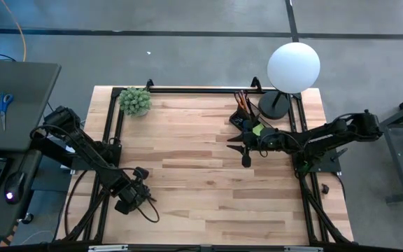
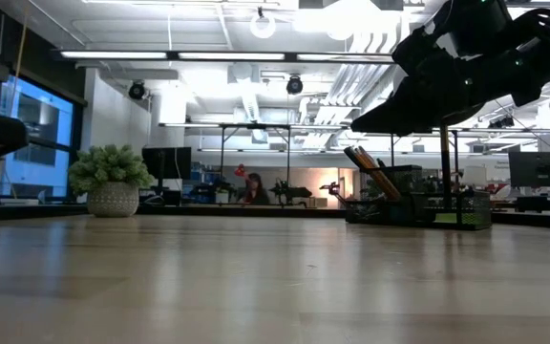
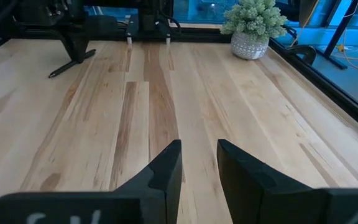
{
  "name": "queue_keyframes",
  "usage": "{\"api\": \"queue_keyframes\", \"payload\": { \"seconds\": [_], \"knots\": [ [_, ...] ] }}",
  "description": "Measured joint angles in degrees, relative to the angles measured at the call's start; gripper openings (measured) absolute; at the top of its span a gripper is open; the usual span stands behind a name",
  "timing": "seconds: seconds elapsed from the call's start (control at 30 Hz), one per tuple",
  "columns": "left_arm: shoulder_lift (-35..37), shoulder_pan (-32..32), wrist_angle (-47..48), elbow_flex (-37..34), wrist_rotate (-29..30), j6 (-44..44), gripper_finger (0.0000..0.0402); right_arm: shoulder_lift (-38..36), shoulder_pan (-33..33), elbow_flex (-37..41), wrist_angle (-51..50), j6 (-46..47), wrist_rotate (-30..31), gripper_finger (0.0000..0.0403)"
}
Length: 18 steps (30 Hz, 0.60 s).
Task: Pick and place office supplies into organizer
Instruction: Put the black pen into the black desk organizer
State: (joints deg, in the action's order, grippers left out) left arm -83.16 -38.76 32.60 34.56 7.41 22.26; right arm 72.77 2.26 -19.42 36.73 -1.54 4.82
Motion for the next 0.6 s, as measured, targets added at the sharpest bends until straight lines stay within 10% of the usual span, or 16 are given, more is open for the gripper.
{"api": "queue_keyframes", "payload": {
  "seconds": [0.17, 0.6],
  "knots": [
    [-0.39, 0.07, 0.01, 1.50, 1.09, -4.00, 0.0054, 0.00, 0.00, 0.00, 1.86, 1.53, -0.02, 0.0094],
    [-0.45, 6.67, -7.90, 8.05, 26.26, -32.61, 0.0012, 7.92, -4.38, -1.23, 12.73, 10.36, -4.49, 0.0094]
  ]
}}
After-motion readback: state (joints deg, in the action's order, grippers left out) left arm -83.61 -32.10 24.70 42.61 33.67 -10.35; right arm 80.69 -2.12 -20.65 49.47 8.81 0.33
